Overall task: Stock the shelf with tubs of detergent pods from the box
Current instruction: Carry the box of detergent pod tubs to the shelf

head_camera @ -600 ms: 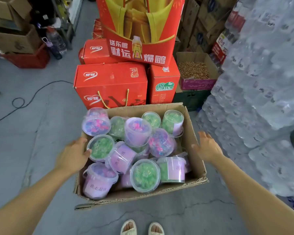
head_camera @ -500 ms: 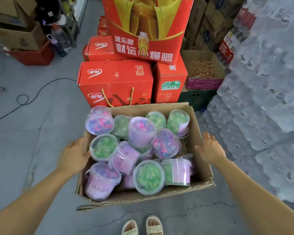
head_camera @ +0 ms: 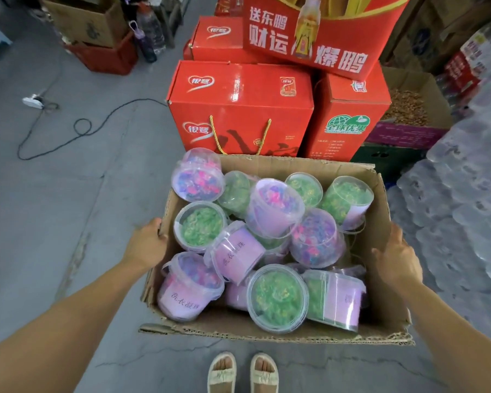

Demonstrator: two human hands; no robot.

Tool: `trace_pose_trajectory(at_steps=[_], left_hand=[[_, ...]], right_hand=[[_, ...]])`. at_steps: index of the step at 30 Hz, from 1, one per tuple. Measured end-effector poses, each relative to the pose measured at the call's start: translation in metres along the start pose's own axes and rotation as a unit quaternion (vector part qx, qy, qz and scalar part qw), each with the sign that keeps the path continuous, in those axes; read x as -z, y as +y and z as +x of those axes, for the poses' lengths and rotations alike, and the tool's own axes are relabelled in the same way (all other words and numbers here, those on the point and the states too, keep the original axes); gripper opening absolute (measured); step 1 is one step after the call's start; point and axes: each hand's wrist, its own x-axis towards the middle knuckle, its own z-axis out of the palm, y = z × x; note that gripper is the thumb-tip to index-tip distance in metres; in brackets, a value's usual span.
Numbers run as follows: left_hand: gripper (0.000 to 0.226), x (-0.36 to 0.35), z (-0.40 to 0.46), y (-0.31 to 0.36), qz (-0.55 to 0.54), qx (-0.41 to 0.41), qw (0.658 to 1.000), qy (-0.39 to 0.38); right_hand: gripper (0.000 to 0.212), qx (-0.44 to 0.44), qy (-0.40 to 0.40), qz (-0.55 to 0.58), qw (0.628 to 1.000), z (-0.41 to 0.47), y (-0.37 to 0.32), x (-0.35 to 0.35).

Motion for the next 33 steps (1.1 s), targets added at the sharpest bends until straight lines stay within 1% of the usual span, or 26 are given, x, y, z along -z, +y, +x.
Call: trace_pose_trajectory(at_steps=[4, 8, 11, 17, 20, 25, 33], left_hand=[[0.027, -0.006, 0.001, -0.009, 0.009, 0.002, 1.0, -0.011], [0.028, -0.012, 0.006, -0.007, 0.029, 0.01, 0.999, 0.017], [0.029, -0.018, 0.009, -0.004, 0.048, 0.021, 0.998, 0.037], [0.022, -0.021, 0.014, -0.003, 0.082, 0.032, 0.993, 0.075], [0.02, -0.021, 0.016, -0.005, 0.093, 0.021, 0.992, 0.082], [0.018, -0.021, 0.016, -0.006, 0.113, 0.003, 0.989, 0.091], [0.019, -0.015, 0.014, -0.009, 0.109, -0.002, 0.99, 0.092]], right_hand=[[0.055, -0.007, 0.008, -0.005, 1.0, 0.004, 0.002, -0.007], [0.038, -0.02, 0.012, -0.012, 1.0, 0.013, 0.004, -0.008], [0.039, -0.029, 0.02, -0.035, 0.999, 0.018, 0.002, -0.008], [0.037, -0.04, 0.032, -0.088, 0.995, 0.024, -0.002, -0.004], [0.036, -0.044, 0.04, -0.085, 0.995, 0.024, -0.003, -0.003], [0.032, -0.027, 0.048, -0.087, 0.995, 0.021, -0.002, 0.001], [0.028, -0.012, 0.057, -0.093, 0.994, 0.011, -0.001, 0.005]])
